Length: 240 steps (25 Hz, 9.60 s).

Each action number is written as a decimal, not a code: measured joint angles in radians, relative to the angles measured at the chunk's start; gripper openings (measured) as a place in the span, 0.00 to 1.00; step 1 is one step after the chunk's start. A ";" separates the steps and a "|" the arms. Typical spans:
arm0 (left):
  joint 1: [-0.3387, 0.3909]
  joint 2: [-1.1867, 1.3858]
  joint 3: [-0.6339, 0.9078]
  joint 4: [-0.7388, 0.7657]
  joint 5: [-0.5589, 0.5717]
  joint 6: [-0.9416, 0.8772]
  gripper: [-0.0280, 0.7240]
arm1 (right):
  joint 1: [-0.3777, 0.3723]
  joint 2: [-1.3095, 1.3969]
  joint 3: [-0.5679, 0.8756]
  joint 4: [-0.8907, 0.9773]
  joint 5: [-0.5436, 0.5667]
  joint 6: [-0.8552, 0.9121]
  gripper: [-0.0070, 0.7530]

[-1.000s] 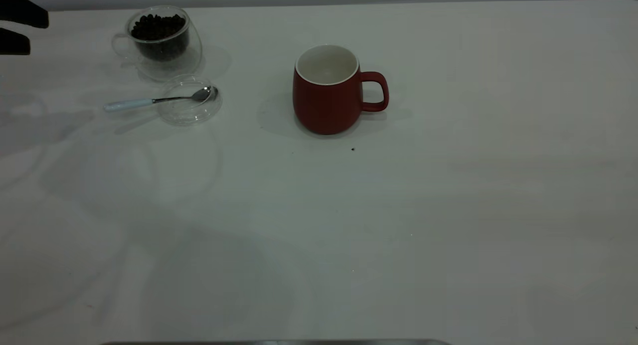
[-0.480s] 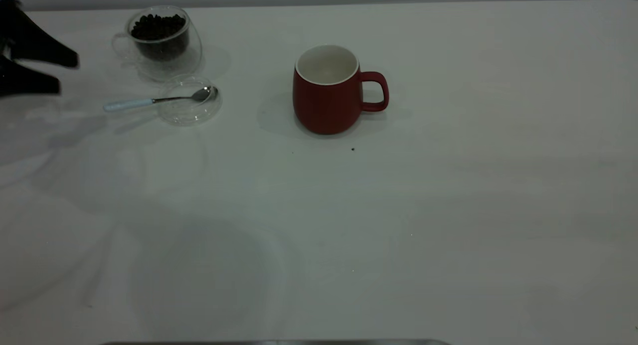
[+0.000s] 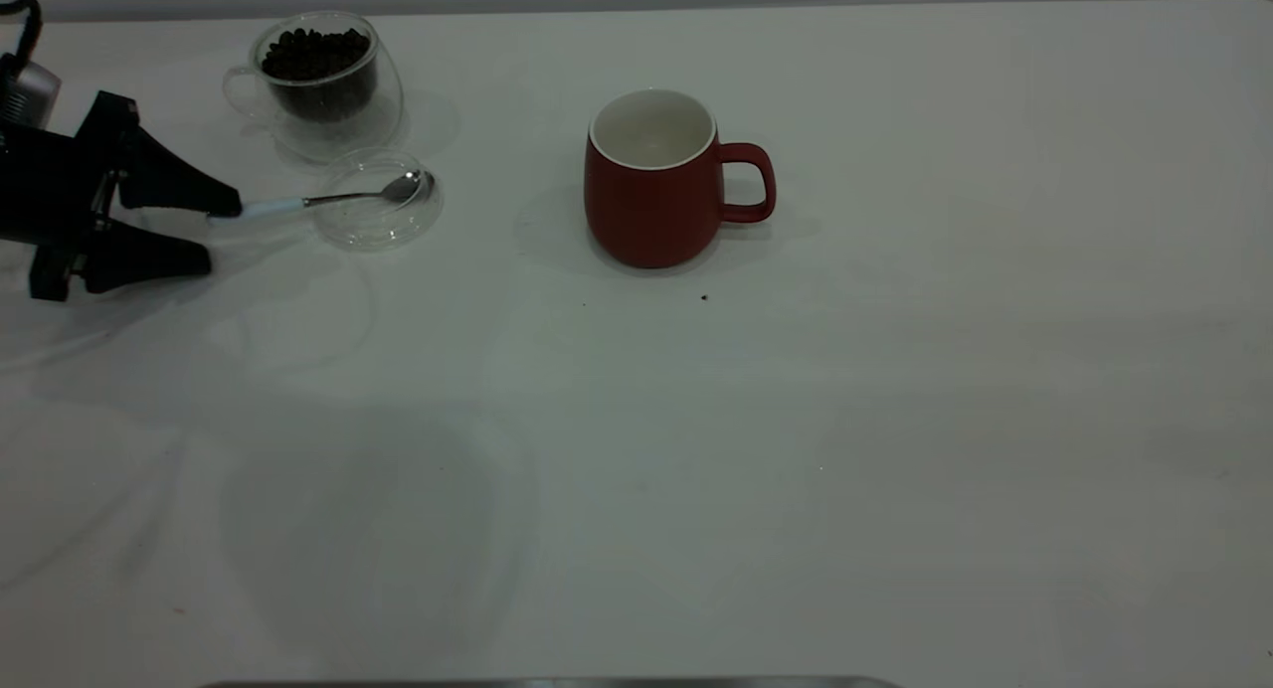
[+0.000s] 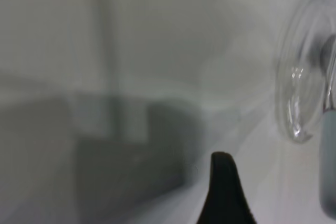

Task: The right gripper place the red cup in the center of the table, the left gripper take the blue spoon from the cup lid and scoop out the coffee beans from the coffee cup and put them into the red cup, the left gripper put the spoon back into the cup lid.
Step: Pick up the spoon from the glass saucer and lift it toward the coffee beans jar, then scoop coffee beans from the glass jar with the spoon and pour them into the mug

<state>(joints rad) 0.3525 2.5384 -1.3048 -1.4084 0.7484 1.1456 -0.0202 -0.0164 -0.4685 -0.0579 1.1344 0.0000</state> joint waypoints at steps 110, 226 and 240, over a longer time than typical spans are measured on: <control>0.090 -0.393 -0.071 0.232 0.180 -0.213 0.20 | 0.000 0.000 0.000 0.000 0.000 0.000 0.64; -0.033 -0.054 -0.178 0.029 0.394 -0.155 0.20 | 0.000 0.000 0.000 0.000 -0.001 0.000 0.64; -0.164 -0.054 -0.178 0.030 0.395 -0.163 0.20 | 0.000 0.000 0.000 0.000 -0.001 0.000 0.64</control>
<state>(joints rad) 0.1883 2.4846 -1.4827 -1.3785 1.1435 0.9826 -0.0202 -0.0164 -0.4685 -0.0579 1.1335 0.0000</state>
